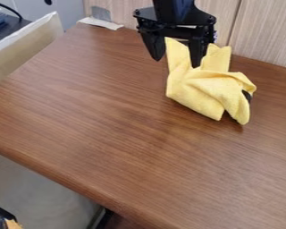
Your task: Unfold the cloth from left to right.
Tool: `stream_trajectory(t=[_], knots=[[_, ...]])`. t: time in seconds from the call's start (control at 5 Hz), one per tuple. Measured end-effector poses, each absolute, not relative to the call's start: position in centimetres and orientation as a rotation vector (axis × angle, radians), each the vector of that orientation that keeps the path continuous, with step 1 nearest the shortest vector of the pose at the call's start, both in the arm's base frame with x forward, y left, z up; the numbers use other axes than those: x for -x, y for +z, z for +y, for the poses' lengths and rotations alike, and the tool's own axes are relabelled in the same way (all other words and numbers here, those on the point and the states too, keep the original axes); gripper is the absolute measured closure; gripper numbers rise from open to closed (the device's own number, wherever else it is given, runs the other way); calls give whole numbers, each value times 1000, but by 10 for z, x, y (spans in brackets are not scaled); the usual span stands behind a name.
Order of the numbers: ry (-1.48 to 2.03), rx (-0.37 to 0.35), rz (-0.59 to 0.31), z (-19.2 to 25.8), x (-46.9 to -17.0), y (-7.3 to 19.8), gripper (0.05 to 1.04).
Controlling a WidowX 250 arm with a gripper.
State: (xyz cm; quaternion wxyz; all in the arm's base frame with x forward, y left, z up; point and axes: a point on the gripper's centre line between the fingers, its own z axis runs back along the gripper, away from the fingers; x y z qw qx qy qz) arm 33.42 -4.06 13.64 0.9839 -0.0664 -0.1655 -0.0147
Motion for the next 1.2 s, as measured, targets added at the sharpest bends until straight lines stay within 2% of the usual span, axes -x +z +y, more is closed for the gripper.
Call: stream_trajectory(t=[0.4,1.0,1.2], knots=[[58,161,-293,-32,-339,120,83],[-11,153,-220,-38,-383,96,83],[-35,133,-224,-43,-387,97,83]])
